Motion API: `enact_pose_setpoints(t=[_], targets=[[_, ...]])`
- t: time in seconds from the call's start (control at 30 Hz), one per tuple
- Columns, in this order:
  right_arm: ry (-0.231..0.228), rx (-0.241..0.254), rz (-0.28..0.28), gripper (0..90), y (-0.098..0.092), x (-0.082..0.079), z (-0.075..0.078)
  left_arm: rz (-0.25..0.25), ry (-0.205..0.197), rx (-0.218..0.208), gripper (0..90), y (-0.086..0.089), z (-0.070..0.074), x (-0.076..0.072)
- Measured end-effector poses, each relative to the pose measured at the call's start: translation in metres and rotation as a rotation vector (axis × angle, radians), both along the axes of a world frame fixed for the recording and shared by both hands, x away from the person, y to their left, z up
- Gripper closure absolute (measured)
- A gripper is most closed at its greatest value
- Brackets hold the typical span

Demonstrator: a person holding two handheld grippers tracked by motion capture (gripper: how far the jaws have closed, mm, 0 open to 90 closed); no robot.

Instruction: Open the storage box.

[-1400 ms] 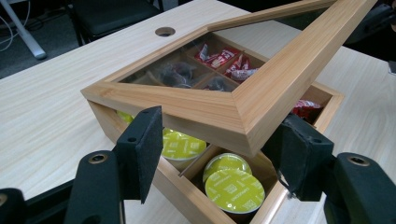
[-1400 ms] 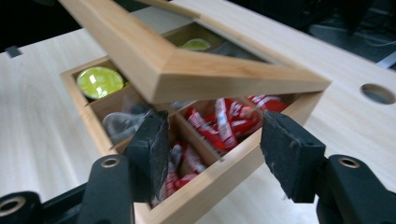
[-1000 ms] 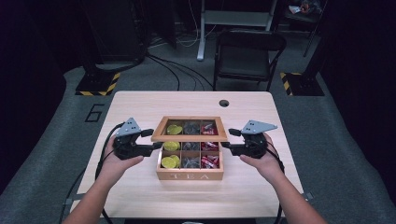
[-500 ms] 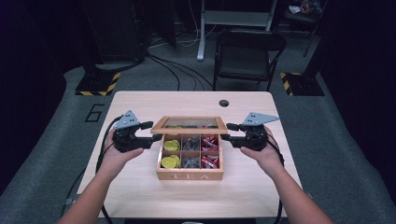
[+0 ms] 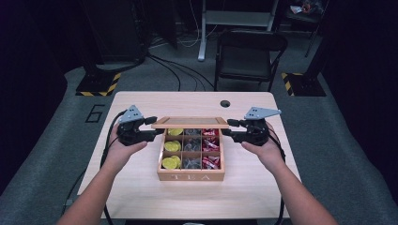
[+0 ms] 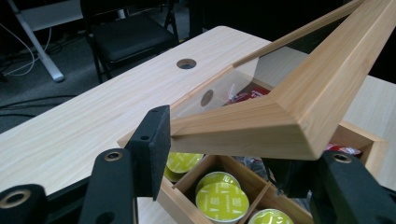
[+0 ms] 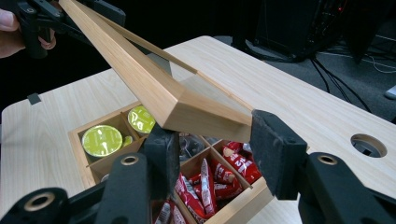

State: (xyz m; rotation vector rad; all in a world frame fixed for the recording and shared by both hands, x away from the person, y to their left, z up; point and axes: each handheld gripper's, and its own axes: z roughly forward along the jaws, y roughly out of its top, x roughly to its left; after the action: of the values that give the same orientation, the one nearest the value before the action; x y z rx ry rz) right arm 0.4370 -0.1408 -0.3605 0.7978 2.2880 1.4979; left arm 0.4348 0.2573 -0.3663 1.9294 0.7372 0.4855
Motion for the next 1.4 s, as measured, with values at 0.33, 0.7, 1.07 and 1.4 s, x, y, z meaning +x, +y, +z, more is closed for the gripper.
enact_pose_setpoints(t=[0.33,0.7,1.07,1.4], targets=[[0.002,0.041,-0.018,51.9,0.001,0.008,0.006,0.007,-0.020,0.003,48.7,0.000,0.006,0.010],[-0.027,0.019,-0.102,50.3,-0.008,0.001,-0.003,0.023,-0.021,-0.010,50.5,-0.001,0.014,0.020],[-0.017,-0.046,-0.053,56.3,0.005,-0.024,-0.035,0.029,-0.007,-0.014,51.6,-0.002,0.020,0.026],[0.004,-0.075,-0.009,56.1,0.020,-0.031,-0.053,0.031,-0.005,-0.027,52.4,-0.001,0.022,0.032]])
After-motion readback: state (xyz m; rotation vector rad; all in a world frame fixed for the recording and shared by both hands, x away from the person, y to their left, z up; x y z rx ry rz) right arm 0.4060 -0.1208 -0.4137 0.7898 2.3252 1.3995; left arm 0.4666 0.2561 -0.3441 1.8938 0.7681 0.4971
